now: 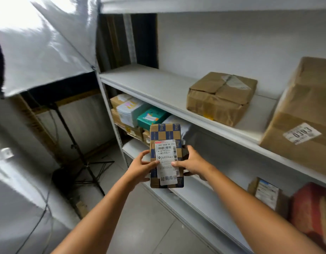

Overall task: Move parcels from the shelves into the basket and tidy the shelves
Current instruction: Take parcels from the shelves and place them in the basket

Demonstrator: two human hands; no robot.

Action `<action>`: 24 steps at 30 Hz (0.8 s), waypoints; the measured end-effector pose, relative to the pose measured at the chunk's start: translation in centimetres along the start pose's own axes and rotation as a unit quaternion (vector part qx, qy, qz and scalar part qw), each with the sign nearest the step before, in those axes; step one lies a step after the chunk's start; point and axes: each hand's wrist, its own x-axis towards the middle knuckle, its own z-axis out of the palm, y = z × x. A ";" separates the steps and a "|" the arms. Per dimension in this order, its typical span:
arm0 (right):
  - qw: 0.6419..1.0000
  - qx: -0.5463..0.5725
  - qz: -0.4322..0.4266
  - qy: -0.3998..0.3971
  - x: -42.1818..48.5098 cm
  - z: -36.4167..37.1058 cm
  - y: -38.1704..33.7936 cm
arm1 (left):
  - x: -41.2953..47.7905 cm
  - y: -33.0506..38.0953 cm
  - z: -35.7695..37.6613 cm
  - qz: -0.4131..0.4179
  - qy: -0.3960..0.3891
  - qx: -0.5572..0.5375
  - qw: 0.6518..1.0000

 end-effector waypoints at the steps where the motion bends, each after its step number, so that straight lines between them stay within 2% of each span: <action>1: 1.000 -0.009 -0.012 -0.010 0.1 1.1 -1.1 | -0.4 0.2 -1.4 -0.001 0.010 -0.005 1.000; 7: 0.993 -0.063 -0.085 -0.043 1.2 7.6 -6.5 | -2.6 0.0 -9.2 0.017 0.081 -0.020 0.996; 14: 0.980 -0.058 -0.159 -0.106 2.8 13.8 -9.5 | -6.0 -1.7 -14.3 0.025 0.181 -0.033 0.983; 19: 0.964 -0.061 -0.176 -0.191 3.6 17.2 -10.7 | -9.2 -3.1 -14.9 0.013 0.281 -0.057 0.958; 24: 0.930 -0.106 -0.203 -0.289 2.9 19.5 -10.5 | -13.1 -6.1 -13.3 -0.020 0.394 -0.110 0.912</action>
